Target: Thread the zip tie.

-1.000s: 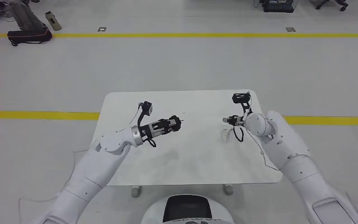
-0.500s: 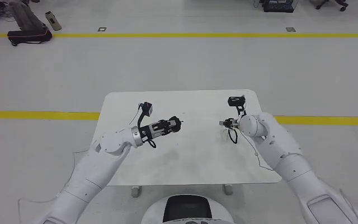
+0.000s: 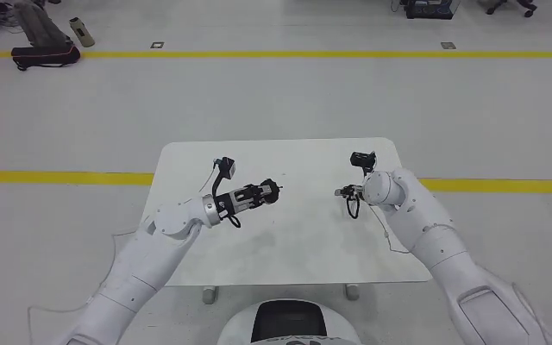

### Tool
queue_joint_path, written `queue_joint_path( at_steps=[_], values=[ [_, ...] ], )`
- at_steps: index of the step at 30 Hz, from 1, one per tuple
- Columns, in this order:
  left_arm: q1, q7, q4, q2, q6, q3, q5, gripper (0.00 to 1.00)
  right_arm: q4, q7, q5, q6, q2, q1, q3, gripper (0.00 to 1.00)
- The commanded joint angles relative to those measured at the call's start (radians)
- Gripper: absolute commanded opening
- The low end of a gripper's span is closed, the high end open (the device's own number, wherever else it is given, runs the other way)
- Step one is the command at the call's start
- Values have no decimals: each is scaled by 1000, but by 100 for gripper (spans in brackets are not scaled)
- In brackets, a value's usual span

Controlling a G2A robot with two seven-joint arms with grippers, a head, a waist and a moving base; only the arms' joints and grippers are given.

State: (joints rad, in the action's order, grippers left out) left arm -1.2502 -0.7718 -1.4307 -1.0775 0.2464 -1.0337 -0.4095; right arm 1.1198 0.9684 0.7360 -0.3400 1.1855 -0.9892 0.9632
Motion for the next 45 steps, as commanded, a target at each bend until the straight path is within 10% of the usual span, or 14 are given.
queue_joint_path(
  at_steps=[1, 16, 45],
  values=[
    [0, 0, 0, 0, 0, 0, 0, 0, 0, 0, 0, 0, 0, 0, 0, 100],
    [0, 0, 0, 0, 0, 0, 0, 0, -168, -65, -32, 0, 59, 50, -47, 100],
    [0, 0, 0, 0, 0, 0, 0, 0, -275, -147, -17, 0, 110, 55, -49, 100]
  ],
)
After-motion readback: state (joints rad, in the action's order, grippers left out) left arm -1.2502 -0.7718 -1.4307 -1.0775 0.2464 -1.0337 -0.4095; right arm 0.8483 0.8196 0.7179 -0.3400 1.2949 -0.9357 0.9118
